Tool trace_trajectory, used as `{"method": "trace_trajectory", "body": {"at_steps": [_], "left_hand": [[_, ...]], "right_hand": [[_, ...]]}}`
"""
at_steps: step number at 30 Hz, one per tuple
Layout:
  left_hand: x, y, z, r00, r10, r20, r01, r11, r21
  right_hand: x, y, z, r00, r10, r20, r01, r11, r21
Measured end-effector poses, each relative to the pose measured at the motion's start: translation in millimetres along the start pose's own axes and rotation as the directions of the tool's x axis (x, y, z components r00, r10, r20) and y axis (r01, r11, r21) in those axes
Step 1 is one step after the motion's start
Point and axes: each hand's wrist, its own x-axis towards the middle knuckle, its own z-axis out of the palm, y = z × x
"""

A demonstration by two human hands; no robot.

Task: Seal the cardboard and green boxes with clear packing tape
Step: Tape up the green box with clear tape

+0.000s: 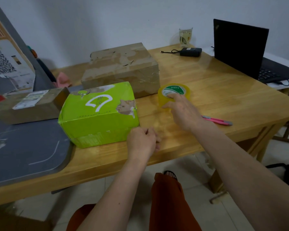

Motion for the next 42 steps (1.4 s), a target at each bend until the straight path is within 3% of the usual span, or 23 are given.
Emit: {"method": "trace_trajectory", "body": {"at_steps": [5, 8, 11, 13, 15, 16, 17, 19, 25, 33, 39, 42], "left_hand": [[-6.3, -0.4, -0.8, 1.0, 0.025, 0.009, -0.025, 1.0, 0.011], [-16.3, -4.3, -7.9, 0.978, 0.209, 0.008, -0.207, 0.963, 0.174], [-28.6, -2.7, -23.0, 0.918, 0.397, -0.014, -0.373, 0.874, 0.311], [-35.8, 0.9, -34.8, 0.873, 0.486, -0.033, -0.449, 0.83, 0.33], [-41.2, 2.8, -45.8, 0.84, 0.542, -0.037, -0.504, 0.803, 0.318], [-42.7, 2.8, -51.2, 0.832, 0.553, -0.038, -0.517, 0.798, 0.309], [-44.2, 3.7, -56.7, 0.828, 0.559, -0.041, -0.523, 0.798, 0.298], [-46.6, 6.8, -66.7, 0.822, 0.568, -0.047, -0.532, 0.795, 0.293], [-50.5, 13.7, -89.2, 0.852, 0.52, -0.066, -0.48, 0.825, 0.3], [-57.6, 34.8, -112.6, 0.887, 0.422, -0.19, -0.311, 0.847, 0.43], [-59.6, 39.6, -118.3, 0.879, 0.433, -0.2, -0.279, 0.807, 0.52], [-61.2, 39.7, -118.3, 0.862, 0.472, -0.188, -0.312, 0.784, 0.537]], "right_hand": [[2.2, 2.8, 1.6, 0.999, -0.001, 0.033, -0.002, 0.996, 0.085], [-2.7, -1.6, -3.5, 1.0, -0.021, 0.023, 0.016, 0.984, 0.179], [-18.1, -13.4, -13.6, 0.993, 0.002, -0.122, 0.042, 0.934, 0.356], [-31.8, -23.7, -24.8, 0.99, 0.065, -0.122, 0.025, 0.783, 0.621], [-46.6, -32.1, -38.6, 0.995, 0.085, 0.057, -0.088, 0.438, 0.895], [-52.6, -33.2, -43.0, 0.987, 0.067, 0.147, -0.159, 0.254, 0.954], [-58.3, -33.5, -46.1, 0.982, 0.03, 0.188, -0.19, 0.135, 0.972], [-68.5, -38.0, -49.8, 0.981, -0.068, 0.184, -0.18, 0.057, 0.982], [-81.8, -75.6, -63.1, 0.992, -0.063, 0.106, -0.075, 0.378, 0.923], [-99.9, -118.3, -52.4, 0.996, -0.04, 0.08, -0.063, 0.322, 0.945], [-98.1, -130.6, -48.0, 0.974, 0.222, -0.043, -0.048, 0.389, 0.92], [-90.6, -127.2, -48.6, 0.955, 0.266, -0.133, 0.021, 0.385, 0.923]]}}
